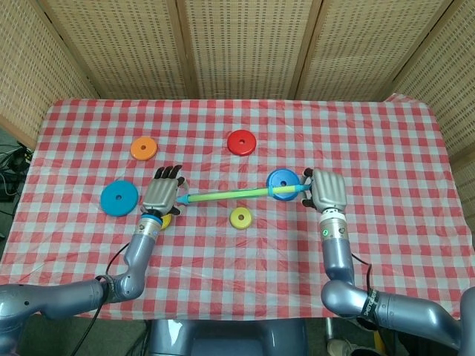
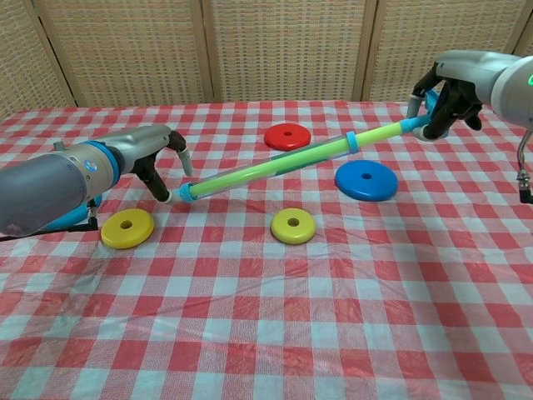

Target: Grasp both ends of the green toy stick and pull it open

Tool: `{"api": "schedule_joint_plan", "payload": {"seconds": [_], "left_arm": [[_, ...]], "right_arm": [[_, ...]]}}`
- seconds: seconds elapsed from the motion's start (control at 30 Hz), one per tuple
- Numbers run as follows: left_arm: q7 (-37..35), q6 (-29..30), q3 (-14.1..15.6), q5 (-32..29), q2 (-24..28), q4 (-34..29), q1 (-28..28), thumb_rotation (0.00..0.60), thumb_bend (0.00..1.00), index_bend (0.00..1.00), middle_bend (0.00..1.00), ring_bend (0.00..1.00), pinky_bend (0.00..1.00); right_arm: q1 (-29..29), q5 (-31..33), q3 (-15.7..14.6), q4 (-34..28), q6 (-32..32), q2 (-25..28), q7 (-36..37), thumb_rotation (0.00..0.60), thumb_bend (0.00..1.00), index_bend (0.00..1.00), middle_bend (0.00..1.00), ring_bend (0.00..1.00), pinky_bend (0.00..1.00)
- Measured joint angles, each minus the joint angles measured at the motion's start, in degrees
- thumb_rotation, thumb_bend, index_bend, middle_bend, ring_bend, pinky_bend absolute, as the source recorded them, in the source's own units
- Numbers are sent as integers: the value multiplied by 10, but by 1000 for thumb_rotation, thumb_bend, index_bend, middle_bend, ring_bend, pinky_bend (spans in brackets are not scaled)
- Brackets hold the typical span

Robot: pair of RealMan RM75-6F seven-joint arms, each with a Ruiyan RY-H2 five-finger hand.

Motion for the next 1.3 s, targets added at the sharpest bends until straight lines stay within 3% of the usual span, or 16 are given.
{"api": "schedule_joint_plan", "payload": {"seconds": [0.5,0.83,1.3], "left_arm": [[18,1,-6,-15,-19,17,-13,600,271,387,0,0,0],[23,11,-9,-15,-30,19,-17,600,295,503,0,0,0],[22,32,-5,-3,-11,0,1,600,308,573,0,0,0]], "right_arm": [[0,6,-11,-17,-8,15,16,600,603,804,1000,1000,806],[-1,5,-17,-34,-5,21,25,600,603,804,1000,1000,806],[-2,3,-27,-24,-1,26,32,600,601,804,1000,1000,806]]}}
